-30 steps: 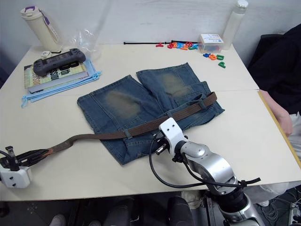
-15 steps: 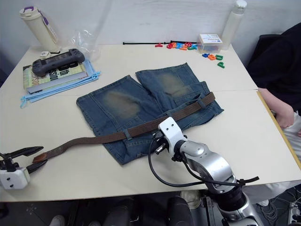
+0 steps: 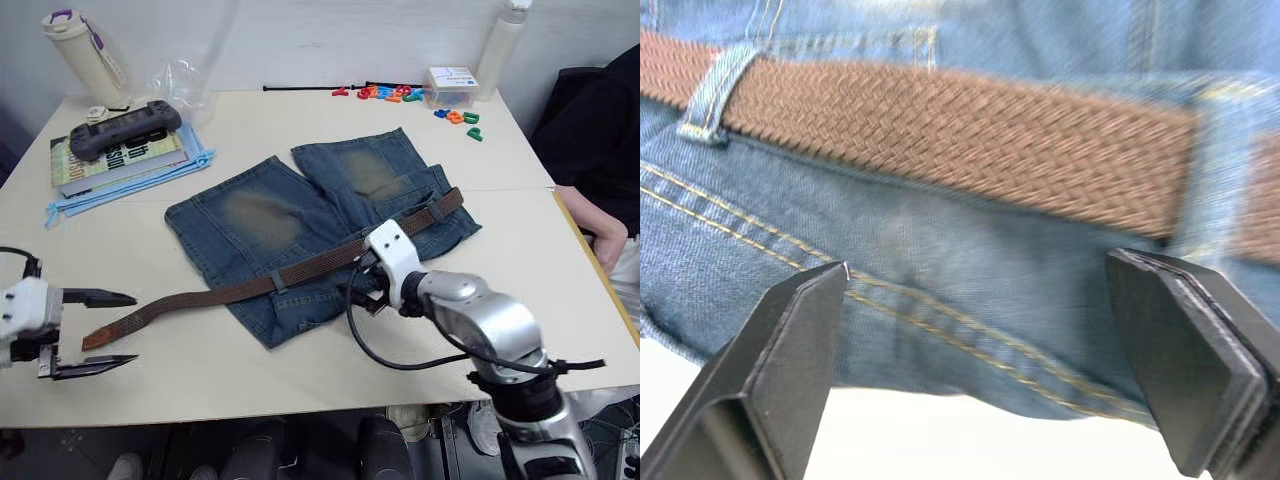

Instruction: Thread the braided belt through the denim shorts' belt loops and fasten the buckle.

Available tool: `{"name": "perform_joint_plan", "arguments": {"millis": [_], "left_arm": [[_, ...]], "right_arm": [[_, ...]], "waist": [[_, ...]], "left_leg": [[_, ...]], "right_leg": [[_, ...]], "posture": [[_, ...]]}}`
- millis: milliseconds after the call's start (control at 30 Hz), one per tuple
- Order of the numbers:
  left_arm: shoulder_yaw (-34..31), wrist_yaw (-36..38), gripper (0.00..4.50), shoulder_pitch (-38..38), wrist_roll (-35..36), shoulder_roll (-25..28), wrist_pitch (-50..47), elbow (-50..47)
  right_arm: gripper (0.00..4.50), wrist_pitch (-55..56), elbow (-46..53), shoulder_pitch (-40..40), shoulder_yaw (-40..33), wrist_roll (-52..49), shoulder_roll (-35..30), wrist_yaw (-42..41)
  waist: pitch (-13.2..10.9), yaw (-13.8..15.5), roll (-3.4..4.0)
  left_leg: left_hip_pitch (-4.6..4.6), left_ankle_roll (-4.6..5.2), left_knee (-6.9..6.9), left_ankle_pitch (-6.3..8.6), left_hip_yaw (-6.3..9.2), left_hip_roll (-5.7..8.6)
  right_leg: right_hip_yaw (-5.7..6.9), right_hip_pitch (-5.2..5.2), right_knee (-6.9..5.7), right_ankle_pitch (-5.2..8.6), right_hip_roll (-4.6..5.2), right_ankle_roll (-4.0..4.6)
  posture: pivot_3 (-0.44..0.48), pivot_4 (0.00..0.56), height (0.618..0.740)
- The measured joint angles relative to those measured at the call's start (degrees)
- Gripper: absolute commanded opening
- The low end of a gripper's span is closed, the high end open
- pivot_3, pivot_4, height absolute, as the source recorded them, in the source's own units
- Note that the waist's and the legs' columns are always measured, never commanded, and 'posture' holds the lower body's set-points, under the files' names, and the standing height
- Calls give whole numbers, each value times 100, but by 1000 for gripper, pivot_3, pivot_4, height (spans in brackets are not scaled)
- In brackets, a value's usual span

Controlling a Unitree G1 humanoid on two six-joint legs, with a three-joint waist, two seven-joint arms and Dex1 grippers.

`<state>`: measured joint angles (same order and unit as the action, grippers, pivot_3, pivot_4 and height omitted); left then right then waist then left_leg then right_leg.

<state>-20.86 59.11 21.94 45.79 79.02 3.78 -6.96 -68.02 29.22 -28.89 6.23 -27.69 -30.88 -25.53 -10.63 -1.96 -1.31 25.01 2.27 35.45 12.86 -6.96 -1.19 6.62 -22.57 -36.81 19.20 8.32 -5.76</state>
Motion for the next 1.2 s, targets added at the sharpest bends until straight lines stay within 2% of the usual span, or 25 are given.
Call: {"name": "perform_joint_plan", "arguments": {"millis": [133,200,300,367,533,667,900,1000,1100,1200], "left_arm": [[650,-462,4500,-1055,-50,-779,-671,-1026],[1261,-733,4500,-1626,-518,-1369,-784,-1435],[1899,-978,4500,-2150,-1383,-2039,-695,-1670],[2275,-1298,4500,-2549,-2172,-2593,-542,-1684],[2964,-1865,4500,-2859,-3496,-3428,-526,-1730],[3283,-2043,4500,-2995,-3943,-3798,-997,-1794],[3711,-1659,4500,-3311,-4399,-3763,-1686,-1732],[3820,-1460,4500,-3343,-4508,-3735,-1837,-1652],[3849,-1351,3714,-3412,-4616,-3746,-1854,-1542],[3904,-1322,2381,-3462,-4769,-3765,-1774,-1432]], "right_arm": [[4460,-141,89,-225,-229,-330,-263,-345],[4460,200,91,-265,-273,-207,-706,-493],[4460,1191,-262,-152,-135,534,-1453,-611],[4460,2310,-761,51,234,1354,-2103,-717],[4460,4521,-2024,293,938,2869,-2496,-814],[4460,5690,-3022,270,1155,3733,-2496,-628],[4460,7162,-4421,-262,1260,4704,-2115,-296],[4460,7454,-4782,-385,1259,4904,-1970,-246],[3666,7561,-4998,-433,1237,5009,-1832,-263],[2218,7554,-5013,-366,1184,5015,-1745,-378]], "waist": [[-11,36,17],[-12,45,15],[-13,62,14],[-13,98,14],[-14,68,11],[-15,59,11],[-14,34,11],[-14,30,10],[-7,30,0],[-7,32,-1]], "left_leg": [[-1,-3,5,-3,-5,4],[3,-15,9,-11,-6,6],[4,-17,14,-14,-16,16],[2,-9,20,-15,-23,29],[1,-5,39,-14,-38,21],[3,-5,58,-14,-33,12],[-30,-9,67,-14,-33,7],[-86,-24,64,1,-28,1],[-92,-45,69,22,-12,-3],[-90,-45,71,21,-12,-3]], "right_leg": [[-1,0,-8,-1,3,-2],[6,0,-4,-2,2,-5],[21,-1,-2,-7,5,-17],[21,1,-4,-9,2,-27],[5,0,-10,-14,7,-36],[7,4,-19,-14,9,-36],[-1,32,-23,-15,10,-34],[-2,94,-7,-13,9,-32],[-30,108,-5,-13,10,-29],[-34,107,-6,-13,11,-29]], "posture": [[0,150,713],[0,150,713],[0,150,713],[0,150,713],[0,150,713],[0,150,713],[0,150,713],[0,150,713],[0,150,713],[0,150,713]]}}
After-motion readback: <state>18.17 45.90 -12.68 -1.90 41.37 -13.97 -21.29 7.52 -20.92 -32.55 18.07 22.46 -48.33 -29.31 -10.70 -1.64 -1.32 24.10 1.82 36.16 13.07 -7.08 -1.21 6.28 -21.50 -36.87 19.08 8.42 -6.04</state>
